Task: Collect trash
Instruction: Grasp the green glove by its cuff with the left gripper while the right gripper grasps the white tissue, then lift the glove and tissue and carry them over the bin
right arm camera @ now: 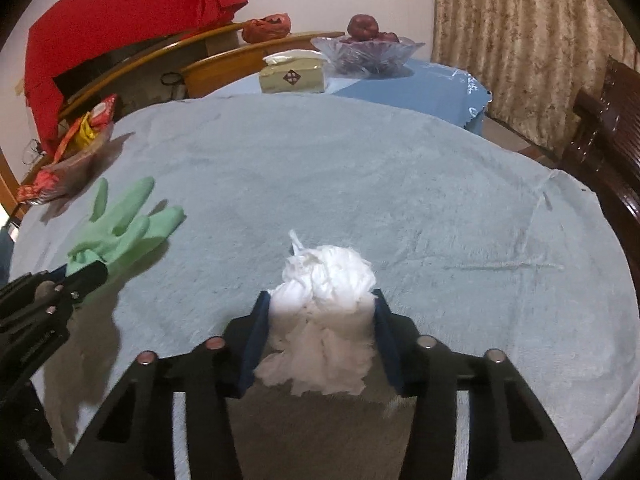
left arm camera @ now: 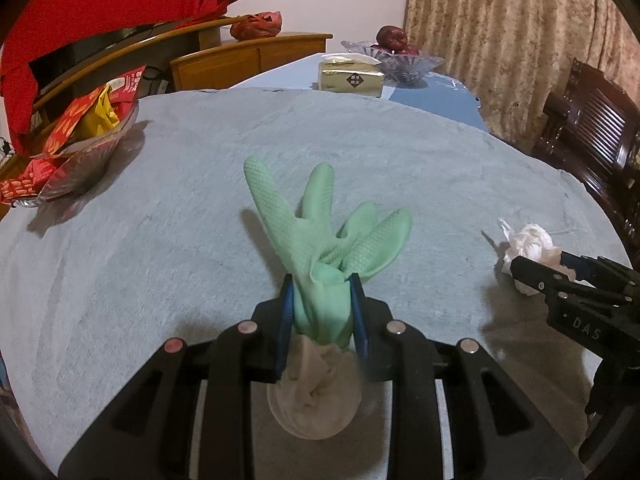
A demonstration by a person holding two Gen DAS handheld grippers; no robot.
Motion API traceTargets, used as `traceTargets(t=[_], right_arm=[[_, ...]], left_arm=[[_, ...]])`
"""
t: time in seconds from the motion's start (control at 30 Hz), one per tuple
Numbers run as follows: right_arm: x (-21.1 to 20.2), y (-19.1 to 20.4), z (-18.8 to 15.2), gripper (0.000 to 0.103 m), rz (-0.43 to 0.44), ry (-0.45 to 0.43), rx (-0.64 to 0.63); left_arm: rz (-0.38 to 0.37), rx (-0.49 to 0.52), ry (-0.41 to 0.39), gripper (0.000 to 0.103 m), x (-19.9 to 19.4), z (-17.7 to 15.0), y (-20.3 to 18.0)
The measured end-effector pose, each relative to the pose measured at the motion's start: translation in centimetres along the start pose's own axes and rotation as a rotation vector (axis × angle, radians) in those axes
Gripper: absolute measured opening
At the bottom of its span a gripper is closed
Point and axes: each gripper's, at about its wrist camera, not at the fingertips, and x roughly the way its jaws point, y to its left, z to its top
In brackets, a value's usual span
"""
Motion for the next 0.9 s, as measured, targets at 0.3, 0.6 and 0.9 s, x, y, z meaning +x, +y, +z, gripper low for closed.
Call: traceTargets(t=[0.3, 0.6, 0.9], right_arm=[[-4.5, -1.8, 0.1, 0.047, 0.002, -0.06, 0.066], [-9.9, -3.4, -0.6, 0.047, -0.006, -0.098, 0.11], [-15.6, -3.5, -2.0, 0.047, -0.023, -0.154, 0.073]], left_arm=[[-0.029, 0.018, -0.027, 0.025, -2.6, 0.3, -1.9], [-0.066, 0.044, -0.049, 0.025, -6.7, -0.2, -5.0], [-0.117, 0.076, -0.082, 0.025, -11.7, -1.3, -7.9]])
